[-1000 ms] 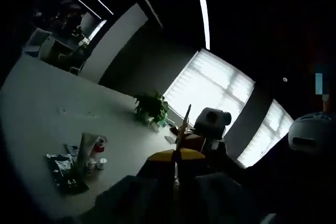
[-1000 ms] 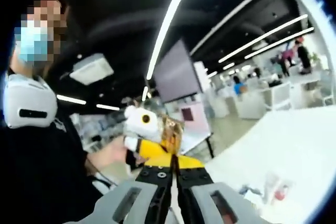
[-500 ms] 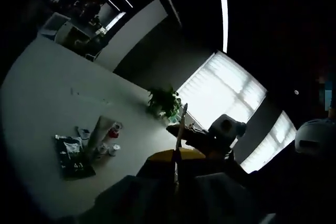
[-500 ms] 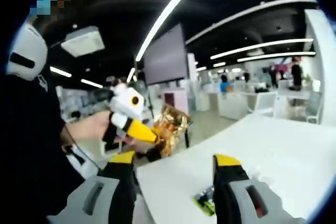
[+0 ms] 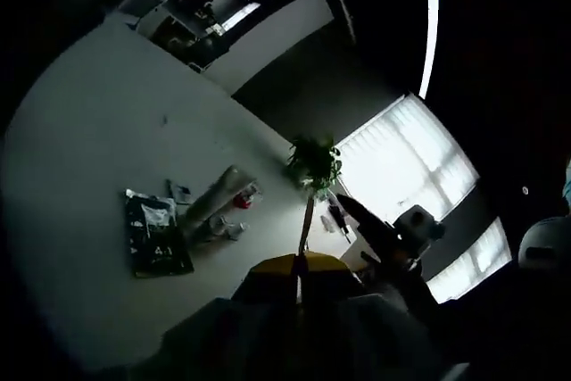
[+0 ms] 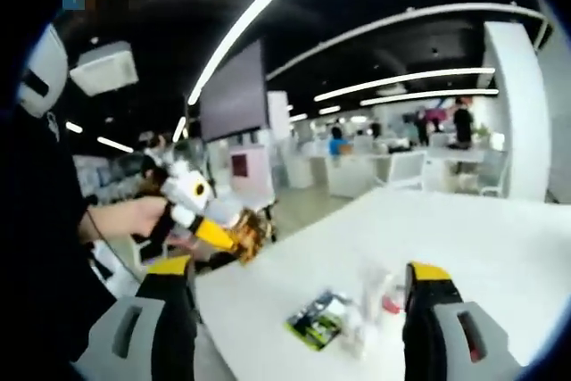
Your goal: Arrange the skincare products in the storage area until every visible bottle or jar stands upright without overlapping.
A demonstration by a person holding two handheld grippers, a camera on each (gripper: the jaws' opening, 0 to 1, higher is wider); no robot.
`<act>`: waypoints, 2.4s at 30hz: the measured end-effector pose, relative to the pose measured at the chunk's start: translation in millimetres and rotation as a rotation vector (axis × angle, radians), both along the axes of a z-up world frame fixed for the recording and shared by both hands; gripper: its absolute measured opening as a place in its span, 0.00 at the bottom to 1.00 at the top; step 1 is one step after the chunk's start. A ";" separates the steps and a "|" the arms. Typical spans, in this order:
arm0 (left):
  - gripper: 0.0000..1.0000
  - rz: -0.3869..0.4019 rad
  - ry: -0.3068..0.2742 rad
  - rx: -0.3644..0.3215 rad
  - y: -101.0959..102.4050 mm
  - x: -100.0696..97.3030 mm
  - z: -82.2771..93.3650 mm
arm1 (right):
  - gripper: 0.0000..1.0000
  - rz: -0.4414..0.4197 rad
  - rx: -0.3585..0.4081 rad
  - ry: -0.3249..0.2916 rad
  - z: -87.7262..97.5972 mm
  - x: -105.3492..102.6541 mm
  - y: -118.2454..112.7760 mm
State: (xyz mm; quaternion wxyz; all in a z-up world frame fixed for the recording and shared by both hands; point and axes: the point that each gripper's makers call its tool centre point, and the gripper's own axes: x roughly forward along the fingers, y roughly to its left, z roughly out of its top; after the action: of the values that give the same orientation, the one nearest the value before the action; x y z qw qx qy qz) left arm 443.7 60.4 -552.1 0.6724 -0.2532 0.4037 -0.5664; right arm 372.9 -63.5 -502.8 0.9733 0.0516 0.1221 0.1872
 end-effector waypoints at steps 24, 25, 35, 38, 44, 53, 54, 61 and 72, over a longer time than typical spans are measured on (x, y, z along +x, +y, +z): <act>0.06 0.088 0.177 0.122 11.1 42.6 -76.7 | 0.99 -0.043 -0.006 0.103 -36.7 3.9 -16.4; 0.06 0.093 0.179 0.125 11.0 44.9 -78.7 | 0.99 -0.046 -0.009 0.103 -37.0 3.7 -18.0; 0.06 0.113 0.189 0.189 16.4 71.8 -104.9 | 0.99 -0.087 0.020 0.114 -44.3 2.9 -29.9; 0.06 0.124 0.204 0.208 17.3 82.0 -116.1 | 0.99 -0.096 0.040 0.109 -43.7 3.5 -32.1; 0.06 0.145 0.223 0.254 14.4 100.8 -143.0 | 0.99 -0.105 0.032 0.141 -51.3 1.1 -34.1; 0.06 0.162 0.224 0.332 7.9 118.8 -175.2 | 0.99 -0.138 0.045 0.162 -58.7 1.7 -46.1; 0.06 0.163 0.225 0.335 7.7 119.8 -176.8 | 0.99 -0.138 0.046 0.162 -58.7 2.0 -46.5; 0.06 0.165 0.247 0.364 8.1 127.8 -193.4 | 0.97 -0.136 0.052 0.176 -64.6 5.7 -45.2; 0.06 0.189 0.267 0.414 2.3 133.6 -212.1 | 0.97 -0.142 0.052 0.193 -68.1 6.9 -48.2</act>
State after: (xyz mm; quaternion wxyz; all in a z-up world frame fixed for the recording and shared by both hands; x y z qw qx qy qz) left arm 577.3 62.7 -764.1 0.7006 -0.2190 0.5707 -0.3681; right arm 379.8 -111.7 -570.9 0.9662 0.1029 0.2065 0.1151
